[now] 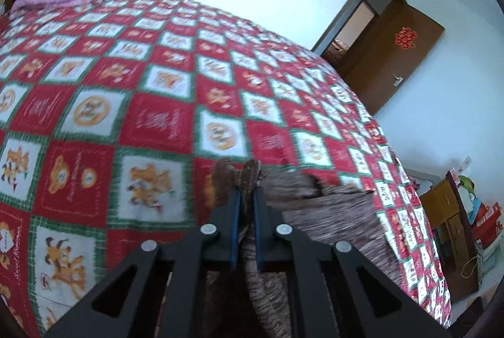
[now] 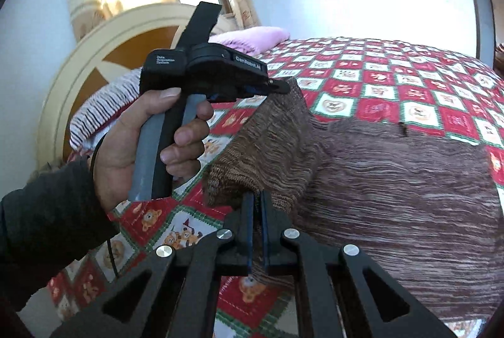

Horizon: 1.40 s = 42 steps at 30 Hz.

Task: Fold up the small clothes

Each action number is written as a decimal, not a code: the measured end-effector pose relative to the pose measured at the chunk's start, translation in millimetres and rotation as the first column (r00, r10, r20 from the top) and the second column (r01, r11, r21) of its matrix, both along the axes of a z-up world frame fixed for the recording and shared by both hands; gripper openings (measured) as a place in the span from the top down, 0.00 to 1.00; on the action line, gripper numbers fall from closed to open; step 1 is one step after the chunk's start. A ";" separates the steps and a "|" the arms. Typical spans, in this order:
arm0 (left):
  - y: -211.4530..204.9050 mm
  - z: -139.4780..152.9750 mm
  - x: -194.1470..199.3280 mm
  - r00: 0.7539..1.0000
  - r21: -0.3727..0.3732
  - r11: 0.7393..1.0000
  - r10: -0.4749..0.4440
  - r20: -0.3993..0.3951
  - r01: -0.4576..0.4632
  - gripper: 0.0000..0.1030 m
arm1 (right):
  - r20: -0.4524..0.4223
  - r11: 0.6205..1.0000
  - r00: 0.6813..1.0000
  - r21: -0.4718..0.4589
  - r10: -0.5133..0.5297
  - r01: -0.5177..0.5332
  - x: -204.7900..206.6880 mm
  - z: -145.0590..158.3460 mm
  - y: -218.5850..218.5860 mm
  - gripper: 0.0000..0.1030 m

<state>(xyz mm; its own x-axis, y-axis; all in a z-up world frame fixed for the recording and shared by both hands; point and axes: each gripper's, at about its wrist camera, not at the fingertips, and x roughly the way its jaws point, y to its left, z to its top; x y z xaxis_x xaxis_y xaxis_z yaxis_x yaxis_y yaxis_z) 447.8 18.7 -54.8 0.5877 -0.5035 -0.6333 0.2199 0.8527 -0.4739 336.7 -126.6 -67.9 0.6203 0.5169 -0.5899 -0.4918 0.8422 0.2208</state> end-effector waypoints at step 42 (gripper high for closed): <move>-294.1 -24.4 22.7 0.948 0.134 0.941 -0.297 -0.117 0.311 0.93 | -0.387 0.828 0.862 0.324 -0.326 0.458 -22.5 -62.0 -277.6 0.97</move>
